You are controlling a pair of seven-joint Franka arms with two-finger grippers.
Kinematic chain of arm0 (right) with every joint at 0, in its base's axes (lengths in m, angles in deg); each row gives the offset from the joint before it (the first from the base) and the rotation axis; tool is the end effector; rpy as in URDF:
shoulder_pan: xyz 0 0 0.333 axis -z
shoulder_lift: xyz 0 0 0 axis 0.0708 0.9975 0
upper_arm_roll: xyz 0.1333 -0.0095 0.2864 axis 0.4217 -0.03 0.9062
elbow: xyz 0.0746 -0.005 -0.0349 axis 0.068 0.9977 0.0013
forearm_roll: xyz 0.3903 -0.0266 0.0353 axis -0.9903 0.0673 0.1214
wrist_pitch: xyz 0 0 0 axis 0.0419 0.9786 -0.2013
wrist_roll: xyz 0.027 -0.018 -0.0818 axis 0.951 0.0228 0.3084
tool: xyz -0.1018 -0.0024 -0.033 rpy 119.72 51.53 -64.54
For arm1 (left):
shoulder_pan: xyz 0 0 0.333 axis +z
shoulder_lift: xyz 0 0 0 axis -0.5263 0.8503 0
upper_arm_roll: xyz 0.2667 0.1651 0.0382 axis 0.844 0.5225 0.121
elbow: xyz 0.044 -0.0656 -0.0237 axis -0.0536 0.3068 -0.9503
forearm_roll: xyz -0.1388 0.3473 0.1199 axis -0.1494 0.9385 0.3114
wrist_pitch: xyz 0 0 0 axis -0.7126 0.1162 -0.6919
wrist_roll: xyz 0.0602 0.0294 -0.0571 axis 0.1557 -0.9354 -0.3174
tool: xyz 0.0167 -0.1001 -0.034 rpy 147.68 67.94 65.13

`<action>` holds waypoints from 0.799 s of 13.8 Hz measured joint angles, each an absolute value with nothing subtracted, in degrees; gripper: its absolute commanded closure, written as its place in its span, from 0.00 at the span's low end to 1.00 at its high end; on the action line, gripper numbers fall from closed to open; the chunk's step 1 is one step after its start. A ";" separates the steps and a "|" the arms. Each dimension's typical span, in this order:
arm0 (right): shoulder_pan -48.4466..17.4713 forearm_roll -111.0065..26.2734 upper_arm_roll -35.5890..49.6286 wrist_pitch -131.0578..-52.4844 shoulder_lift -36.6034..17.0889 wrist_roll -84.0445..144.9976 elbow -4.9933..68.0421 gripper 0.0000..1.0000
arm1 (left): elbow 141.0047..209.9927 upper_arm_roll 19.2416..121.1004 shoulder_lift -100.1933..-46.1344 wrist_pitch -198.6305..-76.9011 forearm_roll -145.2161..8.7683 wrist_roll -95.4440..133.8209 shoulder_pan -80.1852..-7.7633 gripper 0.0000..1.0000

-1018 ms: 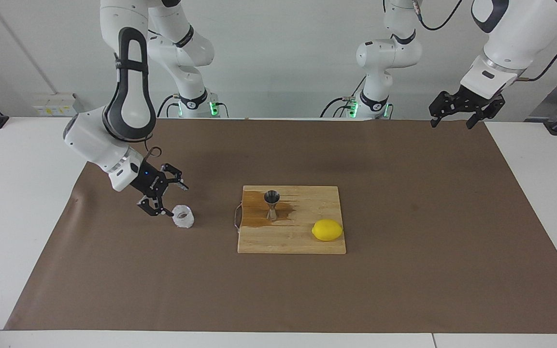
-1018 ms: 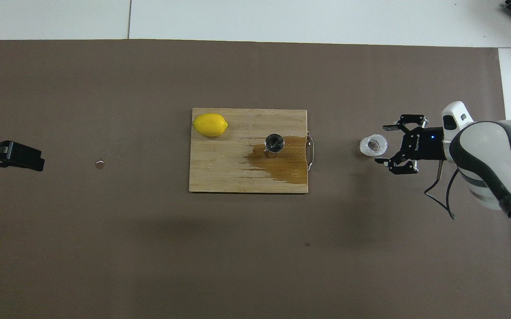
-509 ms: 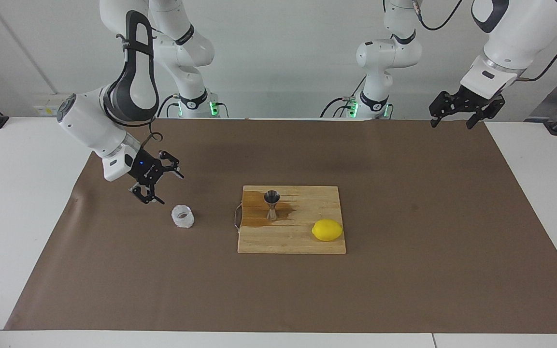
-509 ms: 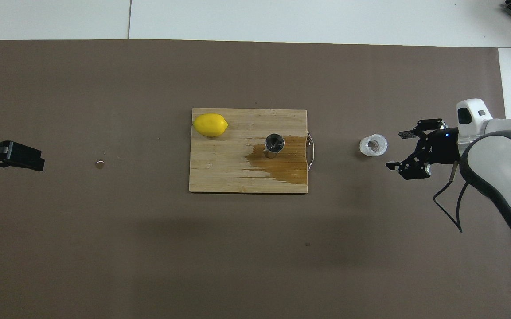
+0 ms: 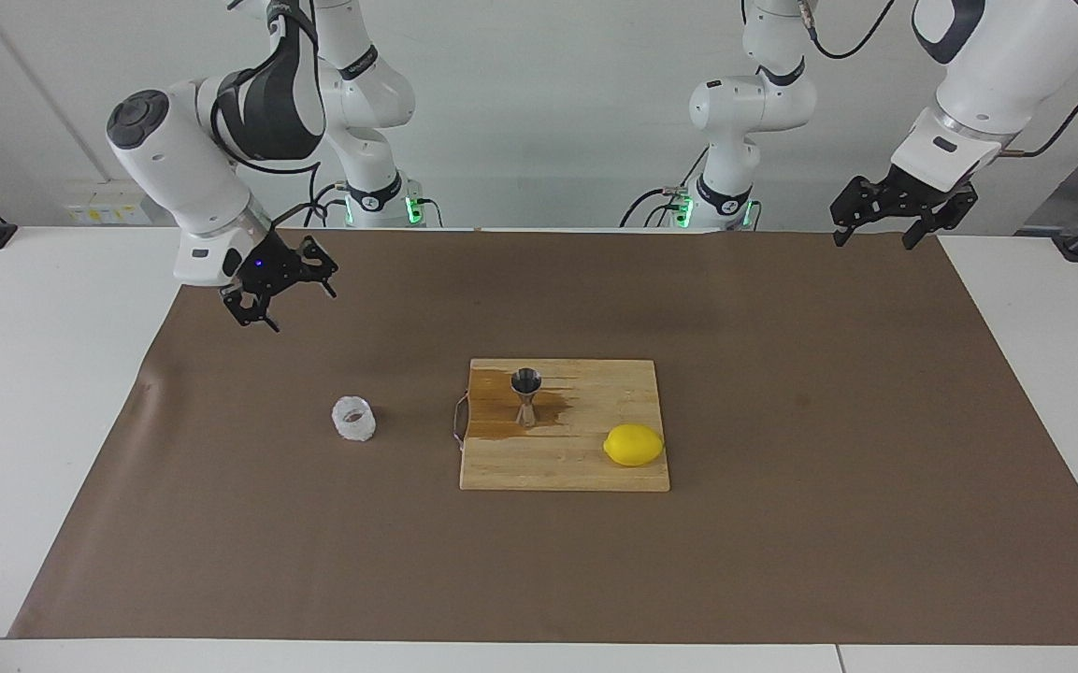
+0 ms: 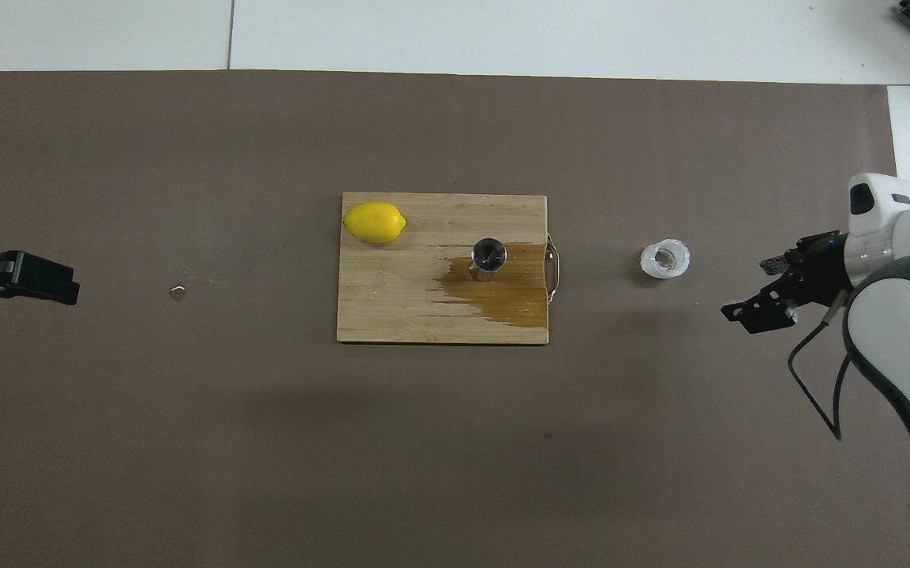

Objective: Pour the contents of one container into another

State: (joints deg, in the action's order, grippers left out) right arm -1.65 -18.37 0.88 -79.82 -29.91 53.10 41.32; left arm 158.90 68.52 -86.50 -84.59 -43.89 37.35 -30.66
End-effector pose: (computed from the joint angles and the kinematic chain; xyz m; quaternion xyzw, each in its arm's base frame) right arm 0.5280 -0.0030 0.5010 -0.9697 -0.2367 0.0109 0.0595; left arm 0.5252 -0.0359 0.6285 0.9978 -0.0552 -0.0353 0.0050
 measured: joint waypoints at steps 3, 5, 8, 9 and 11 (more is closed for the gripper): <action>-1.93 -16.01 0.83 -74.25 -30.41 37.11 36.77 0.00 | 158.90 68.52 -86.50 -84.59 -43.89 37.35 -30.66 0.00; -1.35 -15.82 0.74 -68.35 -29.90 29.00 32.51 0.00 | 158.90 68.52 -86.50 -84.59 -43.89 37.35 -30.66 0.00; -1.10 -15.22 0.55 -62.24 -28.90 22.92 27.64 0.00 | 158.90 68.52 -86.50 -84.59 -43.89 37.35 -30.66 0.00; -1.03 -15.08 0.26 -62.13 -28.90 21.93 26.73 0.00 | 158.90 68.52 -86.50 -84.59 -43.89 37.35 -30.66 0.00; -2.18 -14.86 -2.26 -61.34 -28.95 21.57 25.23 0.00 | 158.90 68.52 -86.50 -84.56 -43.89 37.35 -30.66 0.00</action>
